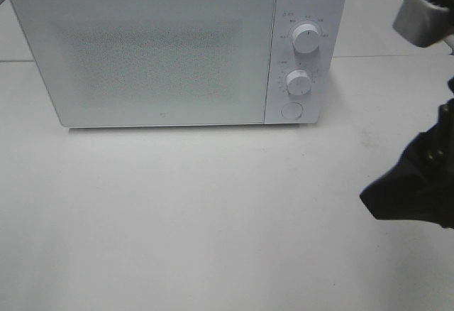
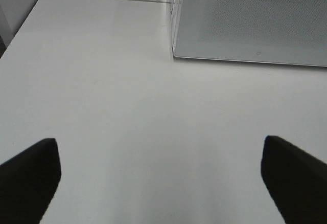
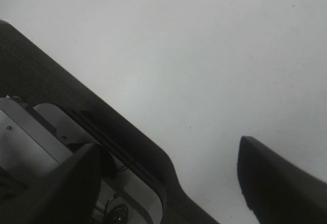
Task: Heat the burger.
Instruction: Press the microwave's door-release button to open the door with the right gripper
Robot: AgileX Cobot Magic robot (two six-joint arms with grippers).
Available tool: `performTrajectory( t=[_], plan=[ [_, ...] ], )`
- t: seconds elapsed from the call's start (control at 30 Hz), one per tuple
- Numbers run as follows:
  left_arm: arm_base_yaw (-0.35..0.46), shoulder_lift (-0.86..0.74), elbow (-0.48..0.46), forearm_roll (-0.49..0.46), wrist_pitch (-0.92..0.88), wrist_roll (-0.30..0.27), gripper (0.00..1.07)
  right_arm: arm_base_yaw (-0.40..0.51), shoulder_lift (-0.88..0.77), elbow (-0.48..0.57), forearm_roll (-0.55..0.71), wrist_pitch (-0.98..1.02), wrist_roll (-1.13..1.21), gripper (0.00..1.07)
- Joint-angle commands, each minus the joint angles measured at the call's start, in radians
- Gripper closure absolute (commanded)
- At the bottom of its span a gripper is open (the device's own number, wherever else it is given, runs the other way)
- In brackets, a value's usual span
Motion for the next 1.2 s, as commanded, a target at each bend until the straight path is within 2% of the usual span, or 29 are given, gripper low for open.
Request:
performTrajectory(
  t=[0.03,0.17,0.27,0.3,0.37,0.4,0.43,0.5,0.53,0.57,0.63,0.77,1.03,1.2],
  plan=[
    [0.002,-0.014,0.002,-0.006,-0.011,0.000,0.07,-0.006,-0.085,-0.006,-0.007,0.093,0.012,0.33],
    [0.002,-0.014,0.002,-0.006,-0.011,0.000,0.07,-0.006,-0.150,-0.002,-0.008,0.133,0.025,0.33],
    [0.002,-0.014,0.002,-0.006,-0.011,0.000,0.07,-0.046,-0.205,-0.002,0.003,0.162,0.027,0.33],
    [0.002,-0.014,0.002,-0.006,-0.011,0.000,0.07,-0.103,-0.244,-0.002,0.004,0.180,0.027,0.33],
    [0.002,-0.014,0.002,-0.006,-0.011,0.000,0.07,-0.132,-0.260,-0.002,0.004,0.190,0.027,0.33],
    [0.002,-0.014,0.002,-0.006,-0.011,0.000,0.07,-0.207,-0.306,-0.002,0.000,0.204,0.023,0.33],
    [0.002,-0.014,0.002,-0.006,-0.011,0.000,0.07,-0.207,-0.306,-0.002,0.000,0.204,0.023,0.33],
    [0.002,-0.014,0.002,-0.006,-0.011,0.000,0.07,-0.305,-0.379,-0.002,-0.003,0.206,0.011,0.33],
    [0.002,-0.014,0.002,-0.006,-0.011,0.000,0.07,-0.305,-0.379,-0.002,-0.003,0.206,0.011,0.33],
    [0.002,-0.014,0.002,-0.006,-0.011,0.000,0.07,-0.364,-0.435,-0.002,-0.003,0.206,0.008,0.33],
    [0.002,-0.014,0.002,-0.006,-0.011,0.000,0.07,-0.384,-0.458,-0.002,-0.003,0.206,0.008,0.33],
    [0.002,-0.014,0.002,-0.006,-0.011,0.000,0.07,-0.479,-0.603,-0.002,-0.003,0.205,0.008,0.33],
    [0.002,-0.014,0.002,-0.006,-0.011,0.000,0.07,-0.530,-0.803,-0.002,-0.006,0.197,0.015,0.33],
    [0.002,-0.014,0.002,-0.006,-0.011,0.000,0.07,-0.530,-0.921,0.016,-0.007,0.192,0.015,0.33]
  ],
)
